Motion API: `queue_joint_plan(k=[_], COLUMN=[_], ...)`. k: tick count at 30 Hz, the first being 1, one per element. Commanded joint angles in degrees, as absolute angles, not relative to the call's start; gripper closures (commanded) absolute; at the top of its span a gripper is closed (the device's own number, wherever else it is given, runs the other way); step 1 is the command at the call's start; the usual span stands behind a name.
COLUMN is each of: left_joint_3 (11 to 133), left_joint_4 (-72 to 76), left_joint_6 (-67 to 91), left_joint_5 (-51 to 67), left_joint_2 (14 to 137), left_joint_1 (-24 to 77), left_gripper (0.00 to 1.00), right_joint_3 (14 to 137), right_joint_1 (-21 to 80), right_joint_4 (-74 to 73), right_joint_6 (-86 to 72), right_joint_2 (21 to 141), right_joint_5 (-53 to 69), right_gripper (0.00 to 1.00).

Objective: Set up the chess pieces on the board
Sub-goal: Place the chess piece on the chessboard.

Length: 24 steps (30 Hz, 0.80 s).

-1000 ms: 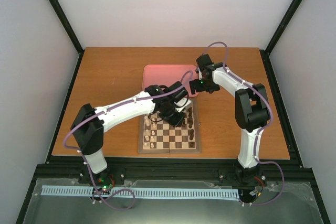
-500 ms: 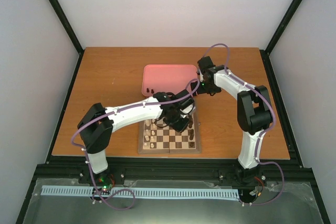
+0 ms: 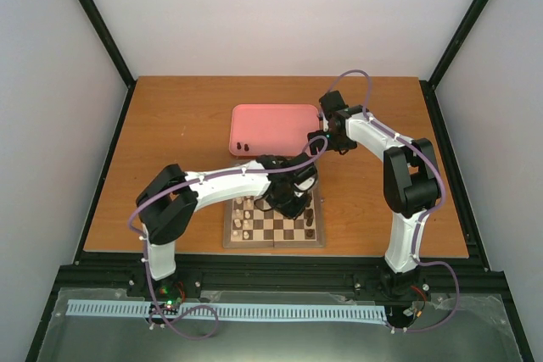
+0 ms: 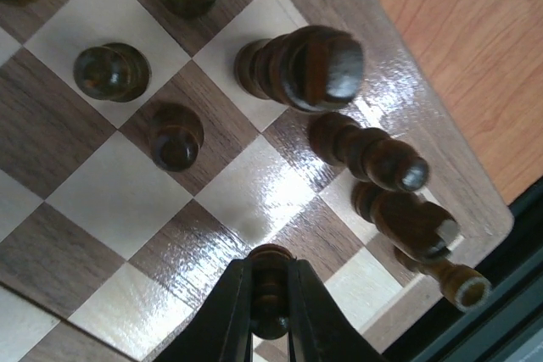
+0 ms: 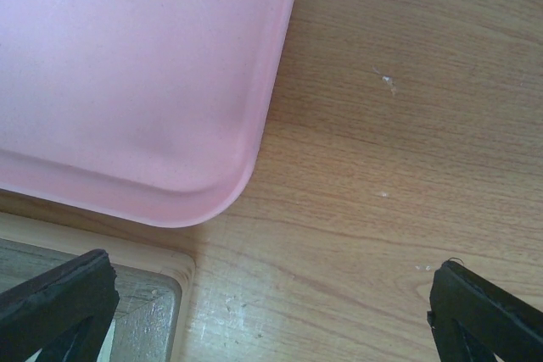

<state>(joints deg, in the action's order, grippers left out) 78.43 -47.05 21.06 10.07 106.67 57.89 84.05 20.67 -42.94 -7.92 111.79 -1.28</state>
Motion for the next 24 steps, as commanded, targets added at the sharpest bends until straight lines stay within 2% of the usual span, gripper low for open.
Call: queue_joint_plan(k=[1,24], left_joint_3=[80.65,82.19], left_joint_4=[-46.01,-44.90], left_joint_6=[20.64,20.53], left_joint_5=[9.91,9.78], left_joint_2=[108.63,111.07], left_joint_1=[58.71,58.71], left_gripper=[0.99,0.99], right_joint_3=[84.15,82.76], right_joint_1=[21.01,20.98], right_joint_4=[-42.19,-42.03], right_joint_6=[-7.31,-6.97], right_joint_2=[110.57,110.12], right_joint_5=[-2.04,-2.07], right_gripper=[0.00,0.00])
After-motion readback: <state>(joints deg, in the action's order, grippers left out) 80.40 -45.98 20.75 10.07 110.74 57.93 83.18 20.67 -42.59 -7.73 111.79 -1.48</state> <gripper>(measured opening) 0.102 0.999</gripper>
